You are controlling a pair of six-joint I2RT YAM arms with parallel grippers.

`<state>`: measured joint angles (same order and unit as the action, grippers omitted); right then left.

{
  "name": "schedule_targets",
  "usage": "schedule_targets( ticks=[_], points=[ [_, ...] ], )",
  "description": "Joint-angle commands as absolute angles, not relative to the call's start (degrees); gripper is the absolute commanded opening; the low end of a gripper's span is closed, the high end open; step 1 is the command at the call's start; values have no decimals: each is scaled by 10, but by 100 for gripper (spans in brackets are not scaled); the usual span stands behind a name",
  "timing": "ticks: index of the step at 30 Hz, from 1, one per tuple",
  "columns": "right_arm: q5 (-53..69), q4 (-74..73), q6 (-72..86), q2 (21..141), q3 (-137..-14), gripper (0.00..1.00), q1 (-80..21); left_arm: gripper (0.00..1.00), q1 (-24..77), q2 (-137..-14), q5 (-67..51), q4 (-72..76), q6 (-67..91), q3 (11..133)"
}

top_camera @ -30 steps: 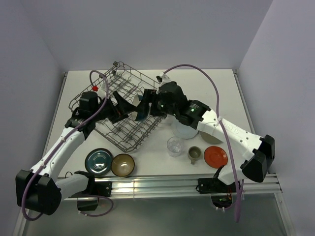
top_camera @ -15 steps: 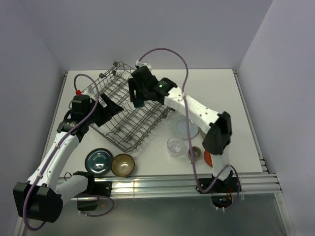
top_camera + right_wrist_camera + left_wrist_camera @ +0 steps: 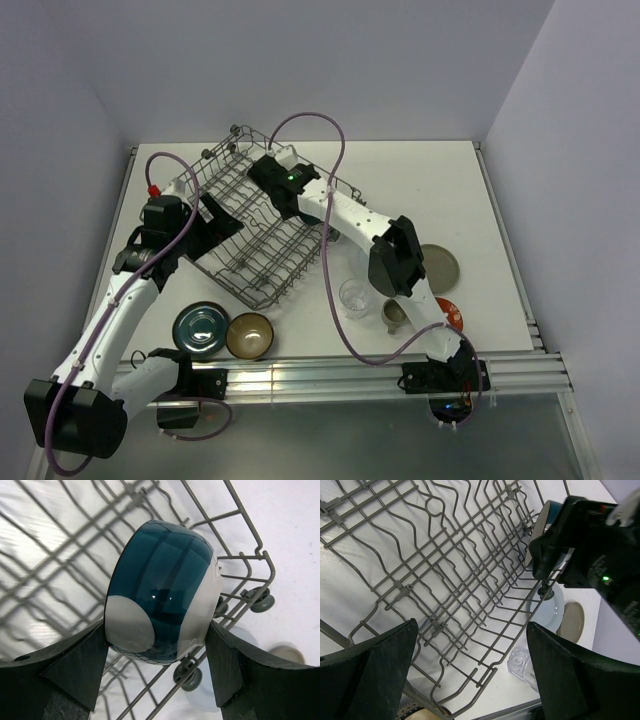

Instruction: Load the mixed dishes into the dish rack

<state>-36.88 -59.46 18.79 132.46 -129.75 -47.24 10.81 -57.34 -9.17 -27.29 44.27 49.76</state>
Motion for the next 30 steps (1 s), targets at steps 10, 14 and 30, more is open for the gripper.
schedule_targets(
  ticks=[10, 14, 30],
  points=[
    [-503, -633, 122, 1389, -1344, 0, -470, 95, 107, -549, -105, -267, 431, 484],
    [-491, -638, 119, 1404, -1346, 18, -470, 95, 107, -549, -112, -272, 432, 489],
    [-416, -591, 127, 1289, -1341, 100, -487, 96, 107, -514, -106, -316, 434, 502]
  ],
)
